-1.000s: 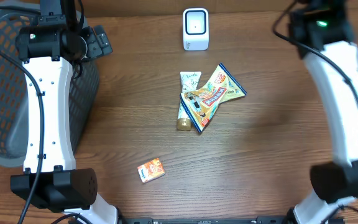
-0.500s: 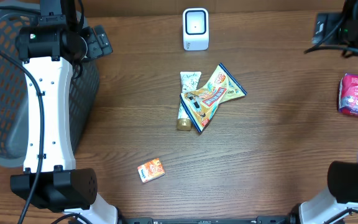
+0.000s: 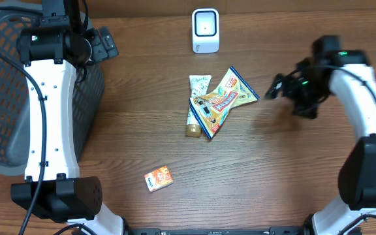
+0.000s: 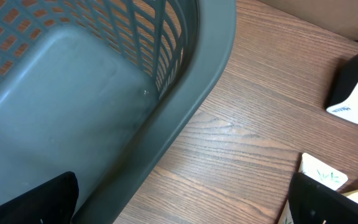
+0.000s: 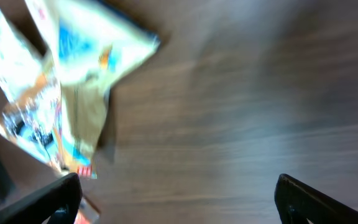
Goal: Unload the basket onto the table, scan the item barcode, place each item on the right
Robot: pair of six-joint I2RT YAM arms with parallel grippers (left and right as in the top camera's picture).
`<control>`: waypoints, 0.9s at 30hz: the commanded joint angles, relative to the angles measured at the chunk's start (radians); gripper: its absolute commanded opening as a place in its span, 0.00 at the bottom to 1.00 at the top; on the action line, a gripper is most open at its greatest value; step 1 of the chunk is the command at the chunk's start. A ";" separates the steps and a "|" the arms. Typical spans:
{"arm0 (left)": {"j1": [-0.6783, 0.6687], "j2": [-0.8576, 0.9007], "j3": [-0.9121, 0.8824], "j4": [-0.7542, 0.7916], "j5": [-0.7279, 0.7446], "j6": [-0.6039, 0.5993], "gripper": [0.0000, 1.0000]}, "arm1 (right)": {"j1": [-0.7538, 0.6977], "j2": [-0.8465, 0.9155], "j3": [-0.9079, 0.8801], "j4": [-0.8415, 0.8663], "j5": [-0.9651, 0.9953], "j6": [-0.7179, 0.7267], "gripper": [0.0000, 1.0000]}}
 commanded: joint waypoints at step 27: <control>-0.001 0.011 -0.002 -0.006 0.004 0.001 1.00 | 0.422 0.212 0.002 0.388 0.251 0.600 0.12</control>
